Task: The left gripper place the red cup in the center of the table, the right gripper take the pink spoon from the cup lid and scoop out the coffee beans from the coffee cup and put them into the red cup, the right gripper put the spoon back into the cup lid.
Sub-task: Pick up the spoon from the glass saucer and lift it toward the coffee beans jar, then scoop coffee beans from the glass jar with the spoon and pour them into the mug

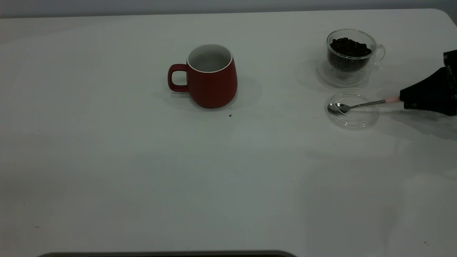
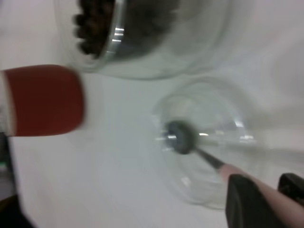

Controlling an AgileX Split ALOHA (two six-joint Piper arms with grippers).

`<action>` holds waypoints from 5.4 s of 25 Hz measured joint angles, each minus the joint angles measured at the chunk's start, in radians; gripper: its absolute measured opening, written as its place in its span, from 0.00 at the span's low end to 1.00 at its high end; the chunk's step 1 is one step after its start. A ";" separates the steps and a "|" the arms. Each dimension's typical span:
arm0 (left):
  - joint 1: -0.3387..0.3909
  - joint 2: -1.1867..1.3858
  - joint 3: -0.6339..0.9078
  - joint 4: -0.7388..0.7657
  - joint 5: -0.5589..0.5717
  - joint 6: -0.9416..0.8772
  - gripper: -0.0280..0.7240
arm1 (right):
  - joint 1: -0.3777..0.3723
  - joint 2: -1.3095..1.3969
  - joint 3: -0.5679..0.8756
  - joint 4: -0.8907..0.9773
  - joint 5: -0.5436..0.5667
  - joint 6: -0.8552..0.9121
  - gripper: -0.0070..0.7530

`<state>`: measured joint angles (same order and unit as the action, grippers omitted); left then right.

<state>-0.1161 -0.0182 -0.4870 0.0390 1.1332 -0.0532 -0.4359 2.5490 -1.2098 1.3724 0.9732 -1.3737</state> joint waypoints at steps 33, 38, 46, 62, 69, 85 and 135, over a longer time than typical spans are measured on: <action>0.000 0.000 0.000 0.000 0.000 0.000 0.65 | 0.089 -0.350 0.004 0.053 -0.149 0.046 0.15; 0.000 0.000 0.000 0.000 0.000 0.000 0.65 | 0.089 -0.334 0.004 0.066 -0.203 0.058 0.15; 0.000 0.000 0.000 0.000 0.000 0.000 0.65 | 0.089 -0.282 0.004 0.120 -0.202 0.059 0.15; 0.000 0.000 0.000 0.000 0.000 0.000 0.65 | 0.089 -0.239 0.004 0.153 -0.144 0.119 0.15; 0.000 0.000 0.000 0.000 0.000 0.000 0.65 | 0.089 -0.208 0.004 0.150 -0.106 0.164 0.15; 0.000 0.000 0.000 0.000 0.000 0.000 0.65 | 0.065 -0.179 0.004 0.198 -0.035 0.182 0.15; 0.000 0.000 0.000 0.000 0.000 0.000 0.65 | -0.025 -0.120 0.004 0.266 0.165 0.184 0.15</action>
<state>-0.1161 -0.0182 -0.4870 0.0390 1.1332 -0.0532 -0.4612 2.4286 -1.2055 1.6382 1.1380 -1.1892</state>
